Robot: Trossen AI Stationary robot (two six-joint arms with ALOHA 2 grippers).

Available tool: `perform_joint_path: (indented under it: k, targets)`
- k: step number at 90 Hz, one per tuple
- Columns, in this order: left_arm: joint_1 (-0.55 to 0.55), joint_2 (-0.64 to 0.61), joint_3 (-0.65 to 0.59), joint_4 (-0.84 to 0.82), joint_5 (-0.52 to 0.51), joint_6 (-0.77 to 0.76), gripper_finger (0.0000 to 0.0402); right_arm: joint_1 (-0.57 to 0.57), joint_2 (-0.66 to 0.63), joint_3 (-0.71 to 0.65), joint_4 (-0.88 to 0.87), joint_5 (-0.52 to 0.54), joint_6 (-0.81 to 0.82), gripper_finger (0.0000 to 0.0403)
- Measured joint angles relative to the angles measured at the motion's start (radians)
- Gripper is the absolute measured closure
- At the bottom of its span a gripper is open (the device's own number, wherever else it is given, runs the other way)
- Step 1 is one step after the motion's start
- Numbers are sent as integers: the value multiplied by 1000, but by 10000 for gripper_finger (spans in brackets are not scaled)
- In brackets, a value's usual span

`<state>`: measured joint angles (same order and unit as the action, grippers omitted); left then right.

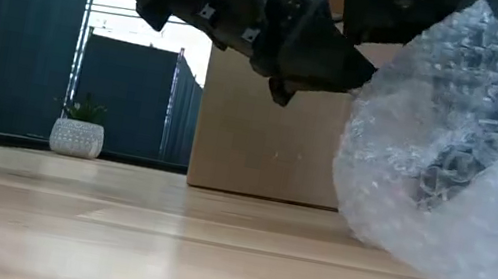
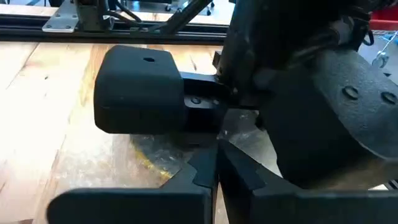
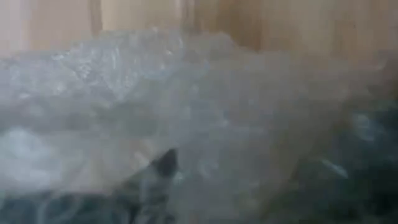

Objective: Wrap mug
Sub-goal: Wrap the orange mug with the bubble wrap

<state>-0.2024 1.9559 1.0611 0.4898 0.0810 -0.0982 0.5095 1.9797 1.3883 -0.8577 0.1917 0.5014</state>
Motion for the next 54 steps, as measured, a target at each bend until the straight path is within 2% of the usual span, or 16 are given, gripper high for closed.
perform_joint_path:
  k: [9,28,42,54]
  targets:
    - [0,-23,-2,-11,0,0,400,0,-11,-4,1,-1,2,243]
    - [-14,-160,-8,-211,-3,18,400,0,-34,-8,8,-14,9,243]
    - [-28,-167,-4,-216,-17,108,400,0,-34,-8,17,-13,5,243]
    - [-12,-102,-5,-96,-29,107,400,0,-34,-8,31,-11,5,243]
